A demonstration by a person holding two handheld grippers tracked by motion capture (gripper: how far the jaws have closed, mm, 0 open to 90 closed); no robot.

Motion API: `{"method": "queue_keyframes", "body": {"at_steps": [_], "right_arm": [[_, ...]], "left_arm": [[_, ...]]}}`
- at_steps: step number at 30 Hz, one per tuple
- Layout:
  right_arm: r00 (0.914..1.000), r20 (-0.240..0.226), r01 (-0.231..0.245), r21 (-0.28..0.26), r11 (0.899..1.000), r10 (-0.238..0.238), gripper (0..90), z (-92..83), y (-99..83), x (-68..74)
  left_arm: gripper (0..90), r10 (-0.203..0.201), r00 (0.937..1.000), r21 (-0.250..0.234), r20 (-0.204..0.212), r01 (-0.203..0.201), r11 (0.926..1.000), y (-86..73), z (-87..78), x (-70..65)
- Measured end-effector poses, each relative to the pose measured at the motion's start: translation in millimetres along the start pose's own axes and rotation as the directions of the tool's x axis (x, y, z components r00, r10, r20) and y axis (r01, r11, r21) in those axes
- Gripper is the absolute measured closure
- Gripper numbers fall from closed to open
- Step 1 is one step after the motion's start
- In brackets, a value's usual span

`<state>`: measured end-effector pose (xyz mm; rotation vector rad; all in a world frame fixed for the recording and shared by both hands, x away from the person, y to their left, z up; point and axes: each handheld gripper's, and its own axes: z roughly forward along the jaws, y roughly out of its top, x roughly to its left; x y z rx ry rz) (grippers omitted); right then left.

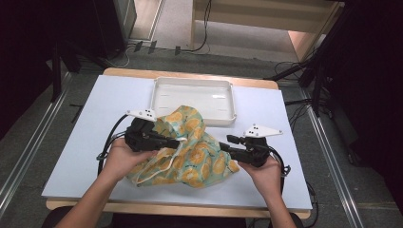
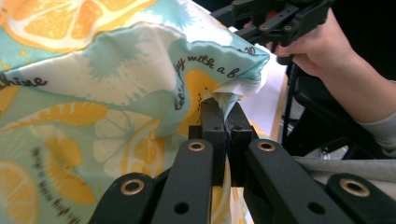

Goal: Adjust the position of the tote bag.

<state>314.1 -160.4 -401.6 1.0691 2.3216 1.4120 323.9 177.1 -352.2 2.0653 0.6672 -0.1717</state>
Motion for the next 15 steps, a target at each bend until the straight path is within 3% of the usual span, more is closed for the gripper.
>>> {"method": "queue_keyframes", "body": {"at_steps": [3,11,15], "right_arm": [[1.0000,-0.003,0.004,-0.001,1.000,-0.004,56.7,-0.2,1.1,3.2],[1.0000,-0.004,0.002,0.005,1.000,-0.002,56.7,3.0,3.0,5.2],[0.9998,-0.005,0.017,0.013,1.000,-0.017,56.7,5.1,18.1,4.3]], "left_arm": [[90.0,0.027,0.9996,0.011,-0.004,-0.027,0.9996,1.5,9.7,-7.5],[90.0,0.044,0.9970,0.030,0.063,-0.046,0.9985,1.3,36.5,-22.7],[90.0,0.058,0.9955,0.033,0.075,-0.060,0.9976,6.7,48.6,-25.6]]}}
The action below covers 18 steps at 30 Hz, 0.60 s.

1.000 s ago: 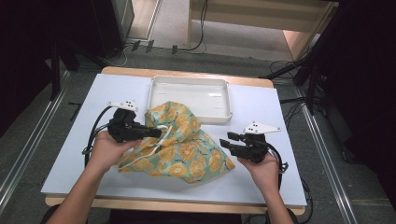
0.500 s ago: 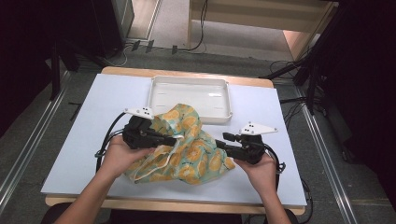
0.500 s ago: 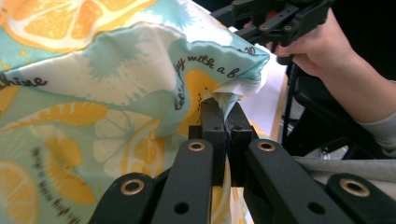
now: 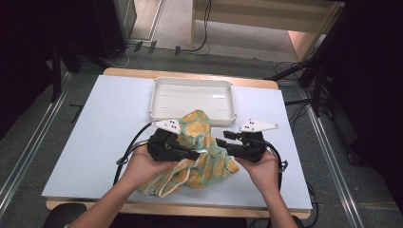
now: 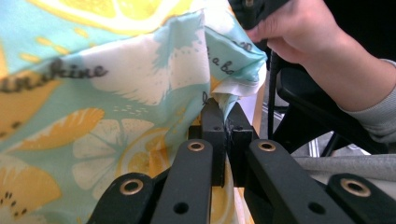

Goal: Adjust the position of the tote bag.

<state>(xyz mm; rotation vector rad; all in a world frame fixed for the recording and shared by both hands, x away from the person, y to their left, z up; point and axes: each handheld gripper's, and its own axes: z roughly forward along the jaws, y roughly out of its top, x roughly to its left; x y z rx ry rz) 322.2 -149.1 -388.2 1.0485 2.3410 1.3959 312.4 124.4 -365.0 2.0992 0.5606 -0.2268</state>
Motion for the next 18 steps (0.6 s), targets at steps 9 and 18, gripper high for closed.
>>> {"method": "queue_keyframes", "body": {"at_steps": [9,18], "right_arm": [[0.9996,0.021,0.017,0.007,1.000,-0.017,62.7,2.8,1.4,2.1],[0.9998,0.019,-0.008,0.011,1.000,0.008,61.9,3.0,-9.4,-3.1]], "left_arm": [[90.0,0.009,0.9998,0.014,0.020,-0.010,0.9998,-20.8,17.0,5.6],[89.8,0.015,0.9996,0.045,0.026,-0.016,0.9989,-35.5,27.4,-2.9]]}}
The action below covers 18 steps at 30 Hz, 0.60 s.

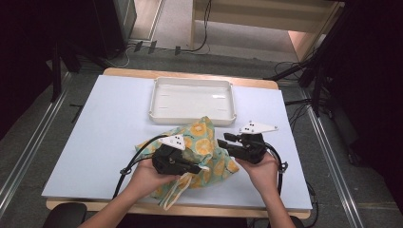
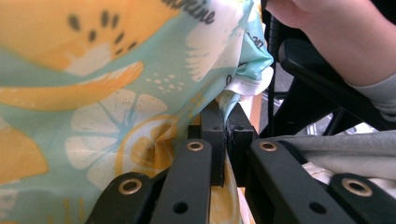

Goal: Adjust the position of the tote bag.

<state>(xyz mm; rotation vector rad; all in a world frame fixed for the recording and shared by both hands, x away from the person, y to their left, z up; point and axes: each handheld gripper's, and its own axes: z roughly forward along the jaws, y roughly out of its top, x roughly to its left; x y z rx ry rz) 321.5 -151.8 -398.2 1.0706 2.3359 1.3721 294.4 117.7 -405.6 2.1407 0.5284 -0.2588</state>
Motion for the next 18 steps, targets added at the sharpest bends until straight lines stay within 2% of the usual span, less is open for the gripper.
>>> {"method": "queue_keyframes", "body": {"at_steps": [4,7,9,10,11,13,18], "right_arm": [[1.0000,-0.002,-0.010,0.000,1.000,0.010,61.9,0.8,-5.5,-1.8],[1.0000,-0.001,-0.001,-0.002,1.000,0.001,62.0,-0.1,-6.3,-2.4],[1.0000,0.002,-0.003,-0.008,1.000,0.003,62.1,-3.9,-7.1,-3.9],[0.9999,0.004,-0.010,-0.010,1.000,0.010,62.1,-5.2,-7.2,-4.3],[0.9999,0.006,-0.010,-0.015,1.000,0.010,62.1,-6.1,-7.3,-4.9],[0.9999,0.008,-0.012,-0.016,1.000,0.012,62.1,-8.0,-7.4,-5.4],[0.9999,0.008,-0.011,-0.021,1.000,0.011,62.1,-9.4,-7.5,-5.5]], "left_arm": [[89.2,0.016,0.9998,0.034,-0.013,-0.015,0.9993,-3.1,4.7,1.6],[88.4,0.000,1.0000,0.029,0.000,0.000,0.9996,-2.9,2.0,3.7],[80.7,0.001,1.0000,0.026,0.010,-0.001,0.9997,-1.2,-2.6,3.2],[77.0,0.010,0.9999,0.023,0.004,-0.010,0.9997,-0.4,-4.7,2.8],[72.7,0.026,0.9996,-0.005,-0.010,-0.026,0.9997,-0.2,-7.5,1.7],[65.4,0.037,0.9991,-0.016,-0.022,-0.037,0.9992,0.9,-10.9,0.6],[54.3,0.040,0.9984,-0.010,-0.041,-0.040,0.9991,5.7,-19.6,-2.7]]}}
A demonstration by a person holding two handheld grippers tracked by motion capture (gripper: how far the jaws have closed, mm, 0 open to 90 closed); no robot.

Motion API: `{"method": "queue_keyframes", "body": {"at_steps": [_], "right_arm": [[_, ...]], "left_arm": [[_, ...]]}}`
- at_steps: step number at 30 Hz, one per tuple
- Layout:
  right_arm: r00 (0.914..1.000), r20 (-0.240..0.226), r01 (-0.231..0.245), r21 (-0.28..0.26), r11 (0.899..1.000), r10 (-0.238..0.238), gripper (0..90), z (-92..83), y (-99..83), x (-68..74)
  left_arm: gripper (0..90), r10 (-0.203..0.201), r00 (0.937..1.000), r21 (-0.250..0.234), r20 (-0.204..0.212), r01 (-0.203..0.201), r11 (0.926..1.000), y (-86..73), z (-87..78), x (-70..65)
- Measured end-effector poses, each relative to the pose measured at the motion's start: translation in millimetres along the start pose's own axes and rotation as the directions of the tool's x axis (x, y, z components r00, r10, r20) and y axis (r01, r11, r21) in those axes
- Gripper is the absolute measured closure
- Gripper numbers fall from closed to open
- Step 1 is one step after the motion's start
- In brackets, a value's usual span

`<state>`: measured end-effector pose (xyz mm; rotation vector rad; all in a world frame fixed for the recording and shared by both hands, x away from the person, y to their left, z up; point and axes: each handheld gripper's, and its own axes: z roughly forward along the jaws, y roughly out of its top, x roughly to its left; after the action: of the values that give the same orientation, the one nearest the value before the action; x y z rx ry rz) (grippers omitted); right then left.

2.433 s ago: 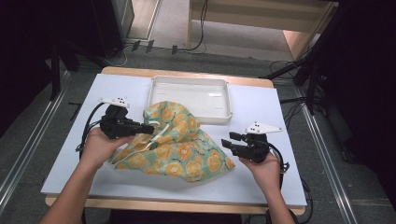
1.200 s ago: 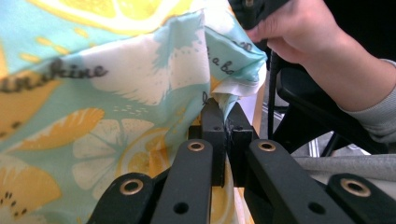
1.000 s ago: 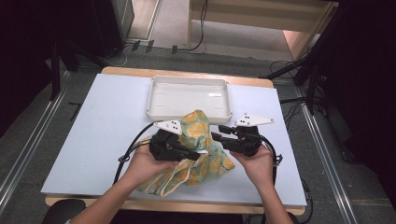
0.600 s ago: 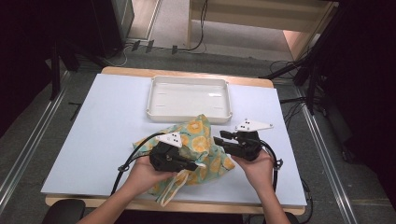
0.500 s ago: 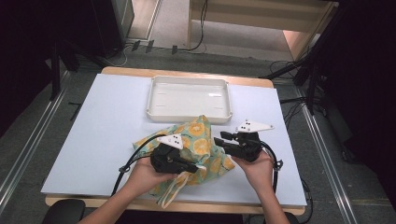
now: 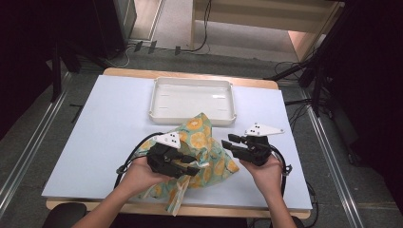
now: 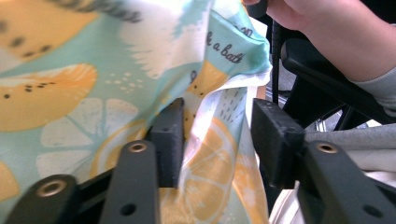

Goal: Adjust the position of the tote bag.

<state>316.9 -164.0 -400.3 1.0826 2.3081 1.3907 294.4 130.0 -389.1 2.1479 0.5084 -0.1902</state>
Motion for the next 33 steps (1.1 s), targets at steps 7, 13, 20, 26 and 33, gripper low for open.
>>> {"method": "queue_keyframes", "body": {"at_steps": [7,13,20,26,33], "right_arm": [[0.9999,-0.009,0.008,-0.002,1.000,-0.008,62.1,-0.7,1.1,2.8],[0.9993,-0.029,0.023,-0.005,1.000,-0.023,60.5,0.3,4.7,9.9],[0.9982,-0.047,0.036,-0.016,0.999,-0.037,58.2,3.6,10.5,21.8],[0.9984,-0.047,0.032,-0.022,0.999,-0.033,55.7,7.9,14.7,27.4],[0.9969,-0.073,0.024,-0.069,0.997,-0.029,53.9,-4.7,30.4,38.4]], "left_arm": [[47.3,-0.013,0.9997,0.018,-0.022,0.013,0.9997,4.6,-9.1,-2.6],[58.3,-0.025,0.9995,0.008,-0.017,0.025,0.9997,5.4,-19.6,-0.2],[87.1,-0.019,0.9993,0.025,-0.032,0.019,0.9995,2.9,-15.9,-0.1],[88.7,0.002,0.9995,0.044,-0.032,0.000,0.9990,1.7,-8.5,-2.1],[88.8,-0.001,0.9995,0.032,-0.033,0.002,0.9995,0.7,-4.8,-1.3]]}}
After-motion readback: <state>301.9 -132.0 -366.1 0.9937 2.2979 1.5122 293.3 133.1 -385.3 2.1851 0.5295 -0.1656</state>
